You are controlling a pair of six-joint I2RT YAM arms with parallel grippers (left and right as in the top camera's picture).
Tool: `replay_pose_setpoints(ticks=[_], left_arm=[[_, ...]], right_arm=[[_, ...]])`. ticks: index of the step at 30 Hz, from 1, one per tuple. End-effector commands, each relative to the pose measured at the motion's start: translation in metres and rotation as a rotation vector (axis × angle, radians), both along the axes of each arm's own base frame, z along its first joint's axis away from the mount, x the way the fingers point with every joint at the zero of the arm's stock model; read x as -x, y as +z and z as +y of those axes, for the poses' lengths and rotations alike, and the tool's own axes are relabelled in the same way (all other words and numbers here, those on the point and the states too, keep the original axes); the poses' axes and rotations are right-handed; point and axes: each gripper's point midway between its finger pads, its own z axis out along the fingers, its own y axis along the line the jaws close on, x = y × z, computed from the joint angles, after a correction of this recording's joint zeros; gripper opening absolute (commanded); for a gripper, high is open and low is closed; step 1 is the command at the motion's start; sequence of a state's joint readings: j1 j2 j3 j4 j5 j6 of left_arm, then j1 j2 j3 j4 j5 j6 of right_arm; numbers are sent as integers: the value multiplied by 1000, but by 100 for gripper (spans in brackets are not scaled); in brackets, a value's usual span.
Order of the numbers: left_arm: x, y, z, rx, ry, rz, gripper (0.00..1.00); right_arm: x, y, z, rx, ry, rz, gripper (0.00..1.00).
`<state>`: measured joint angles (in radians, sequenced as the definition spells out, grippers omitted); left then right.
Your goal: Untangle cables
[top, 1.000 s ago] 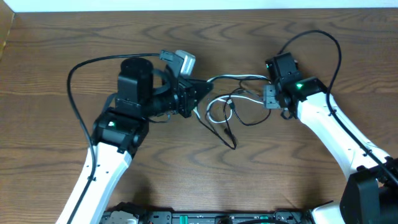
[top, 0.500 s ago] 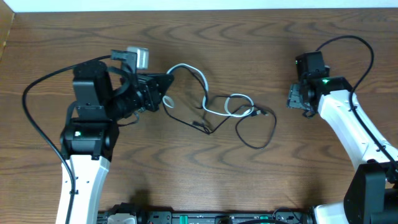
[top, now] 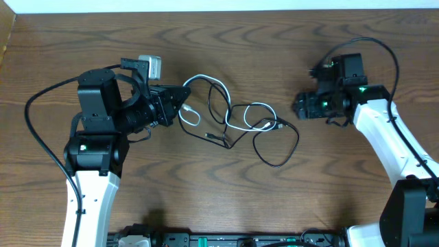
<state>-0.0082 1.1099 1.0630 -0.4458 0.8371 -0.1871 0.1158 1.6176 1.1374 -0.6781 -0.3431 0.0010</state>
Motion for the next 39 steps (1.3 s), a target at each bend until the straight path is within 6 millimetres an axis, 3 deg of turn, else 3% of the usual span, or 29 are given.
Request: replay_pose_setpoints(ticks=[1, 7, 13, 16, 21, 25, 27, 30, 33, 39], left_arm=[[10, 18, -11, 54, -79, -27, 8], [18, 15, -26, 59, -139, -20, 8], [23, 10, -48, 23, -194, -35, 8], [25, 12, -60, 22, -230, -53, 7], [27, 23, -74, 53, -258, -82, 7], [29, 28, -82, 67, -276, -96, 7], [30, 28, -83, 68, -281, -99, 8], [30, 28, -83, 67, -279, -100, 8], [26, 26, -80, 52, -251, -101, 8], [10, 16, -67, -16, -136, -94, 9]], right_arm=[[25, 37, 65, -352, 386, -98, 77], [50, 84, 97, -663, 586, -182, 80], [65, 108, 110, -818, 651, -181, 76], [69, 101, 118, -780, 669, -168, 70], [60, 62, 125, -536, 578, -86, 66], [62, 60, 141, -499, 620, -116, 64], [63, 63, 150, -503, 641, -133, 48], [53, 55, 150, -447, 559, -110, 1], [42, 42, 137, -369, 431, -64, 1], [40, 18, 103, -196, 250, 30, 1]])
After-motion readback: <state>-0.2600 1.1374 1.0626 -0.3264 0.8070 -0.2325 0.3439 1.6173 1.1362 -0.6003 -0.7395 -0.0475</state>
